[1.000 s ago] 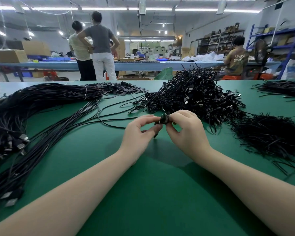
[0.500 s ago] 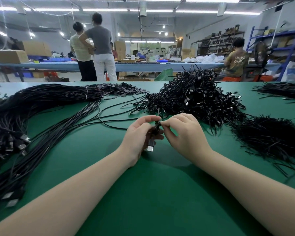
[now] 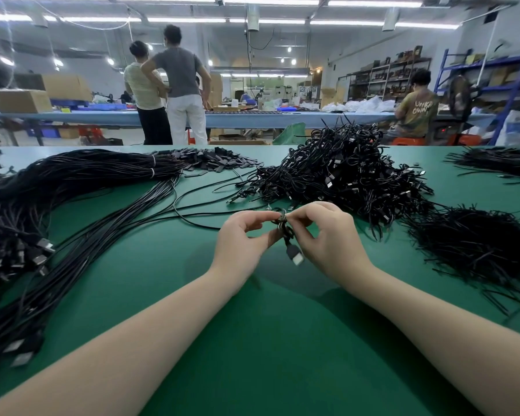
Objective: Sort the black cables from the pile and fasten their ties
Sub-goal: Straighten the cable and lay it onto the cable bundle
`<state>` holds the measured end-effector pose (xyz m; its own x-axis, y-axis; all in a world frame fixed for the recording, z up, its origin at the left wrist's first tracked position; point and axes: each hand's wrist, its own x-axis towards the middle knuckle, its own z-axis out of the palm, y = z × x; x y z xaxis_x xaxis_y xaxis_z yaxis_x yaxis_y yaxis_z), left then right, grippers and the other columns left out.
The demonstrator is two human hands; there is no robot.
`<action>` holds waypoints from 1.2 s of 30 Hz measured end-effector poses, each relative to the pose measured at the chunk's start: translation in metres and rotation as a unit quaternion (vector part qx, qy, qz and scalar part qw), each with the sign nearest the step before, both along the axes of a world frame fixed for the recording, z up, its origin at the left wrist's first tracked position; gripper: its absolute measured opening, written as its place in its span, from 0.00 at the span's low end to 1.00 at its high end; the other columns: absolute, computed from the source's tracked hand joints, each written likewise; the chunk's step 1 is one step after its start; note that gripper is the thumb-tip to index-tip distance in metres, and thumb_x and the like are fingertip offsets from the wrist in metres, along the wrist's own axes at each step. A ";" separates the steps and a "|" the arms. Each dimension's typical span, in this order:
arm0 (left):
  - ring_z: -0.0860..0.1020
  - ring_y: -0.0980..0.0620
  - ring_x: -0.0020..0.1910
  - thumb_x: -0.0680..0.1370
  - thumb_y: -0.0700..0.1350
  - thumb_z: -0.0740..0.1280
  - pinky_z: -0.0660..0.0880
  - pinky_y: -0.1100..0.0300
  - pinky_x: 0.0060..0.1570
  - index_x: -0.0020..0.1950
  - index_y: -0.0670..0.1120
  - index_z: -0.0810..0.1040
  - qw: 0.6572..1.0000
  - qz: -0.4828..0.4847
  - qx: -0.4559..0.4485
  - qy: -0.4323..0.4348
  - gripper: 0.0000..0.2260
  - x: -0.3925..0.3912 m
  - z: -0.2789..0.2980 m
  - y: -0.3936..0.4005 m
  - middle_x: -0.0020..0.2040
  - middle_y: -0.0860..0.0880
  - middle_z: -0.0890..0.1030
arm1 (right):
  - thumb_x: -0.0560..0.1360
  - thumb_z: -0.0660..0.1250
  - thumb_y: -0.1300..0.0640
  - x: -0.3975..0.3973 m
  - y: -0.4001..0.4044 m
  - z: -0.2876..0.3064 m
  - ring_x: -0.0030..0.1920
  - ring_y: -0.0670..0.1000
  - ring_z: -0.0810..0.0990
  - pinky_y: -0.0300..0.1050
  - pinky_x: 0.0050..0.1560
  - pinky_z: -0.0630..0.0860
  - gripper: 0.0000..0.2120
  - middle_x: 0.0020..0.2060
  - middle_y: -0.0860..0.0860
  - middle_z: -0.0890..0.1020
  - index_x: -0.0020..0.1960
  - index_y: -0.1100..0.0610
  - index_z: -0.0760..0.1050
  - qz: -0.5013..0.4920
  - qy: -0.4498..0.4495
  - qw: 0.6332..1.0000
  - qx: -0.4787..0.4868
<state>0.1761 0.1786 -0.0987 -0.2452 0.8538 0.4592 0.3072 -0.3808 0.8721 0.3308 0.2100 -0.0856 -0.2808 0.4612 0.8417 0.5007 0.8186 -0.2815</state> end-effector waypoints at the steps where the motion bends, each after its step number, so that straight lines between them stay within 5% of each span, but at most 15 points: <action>1: 0.77 0.61 0.51 0.71 0.44 0.76 0.71 0.75 0.43 0.46 0.58 0.83 1.000 -0.008 0.000 -0.002 0.09 0.001 0.000 0.000 0.51 0.53 0.81 | 0.71 0.71 0.67 0.000 0.001 0.000 0.40 0.49 0.77 0.40 0.45 0.73 0.04 0.37 0.50 0.82 0.43 0.60 0.81 0.005 0.012 1.000 -0.014; 7: 0.74 0.51 0.41 0.78 0.45 0.68 0.68 0.57 0.44 0.43 0.52 0.83 0.994 -0.059 -0.048 -0.074 0.07 0.003 -0.001 0.004 0.40 0.48 0.81 | 0.69 0.70 0.70 0.001 0.000 0.001 0.38 0.49 0.76 0.36 0.43 0.71 0.06 0.36 0.49 0.81 0.42 0.61 0.81 0.010 0.016 1.000 -0.016; 11: 0.81 0.57 0.43 0.74 0.26 0.63 0.75 0.65 0.46 0.48 0.47 0.82 0.988 -0.129 -0.037 -0.082 0.16 0.003 0.000 0.001 0.42 0.52 0.84 | 0.71 0.72 0.67 -0.004 -0.003 -0.001 0.38 0.50 0.77 0.40 0.43 0.73 0.03 0.36 0.51 0.82 0.42 0.61 0.81 0.019 0.022 1.000 -0.012; 14: 0.81 0.55 0.47 0.74 0.31 0.69 0.76 0.63 0.52 0.51 0.44 0.83 0.986 -0.135 -0.039 -0.085 0.11 0.005 0.001 0.000 0.46 0.48 0.85 | 0.71 0.71 0.68 -0.004 -0.003 0.000 0.39 0.49 0.76 0.39 0.44 0.73 0.03 0.36 0.50 0.81 0.43 0.61 0.81 0.021 0.029 0.999 -0.006; 21: 0.78 0.61 0.36 0.77 0.44 0.69 0.74 0.67 0.39 0.47 0.49 0.79 0.991 -0.111 -0.045 -0.064 0.00 0.006 0.000 0.002 0.34 0.57 0.82 | 0.71 0.71 0.68 -0.003 -0.001 0.003 0.39 0.55 0.79 0.47 0.43 0.75 0.03 0.36 0.53 0.82 0.42 0.63 0.81 -0.001 0.009 0.999 0.049; 25: 0.80 0.59 0.36 0.78 0.48 0.68 0.75 0.66 0.32 0.57 0.52 0.72 0.973 -0.137 -0.118 -0.140 0.10 0.003 0.005 0.001 0.36 0.55 0.83 | 0.71 0.69 0.66 0.002 0.001 0.003 0.37 0.59 0.79 0.50 0.41 0.77 0.02 0.35 0.55 0.81 0.41 0.63 0.81 -0.036 -0.076 0.986 0.144; 30: 0.71 0.55 0.23 0.79 0.44 0.66 0.66 0.65 0.23 0.57 0.53 0.69 0.954 -0.137 -0.178 -0.200 0.10 -0.002 0.011 0.001 0.28 0.54 0.79 | 0.75 0.65 0.62 0.001 0.001 0.002 0.36 0.58 0.80 0.50 0.38 0.78 0.08 0.34 0.54 0.81 0.40 0.61 0.81 -0.055 -0.138 0.961 0.234; 36: 0.62 0.57 0.17 0.78 0.38 0.60 0.58 0.68 0.20 0.45 0.49 0.70 0.909 -0.232 -0.224 -0.264 0.06 -0.014 0.020 -0.002 0.27 0.52 0.69 | 0.72 0.69 0.67 0.000 0.000 0.003 0.38 0.56 0.80 0.49 0.42 0.77 0.04 0.38 0.53 0.82 0.43 0.60 0.82 -0.026 -0.176 0.945 0.276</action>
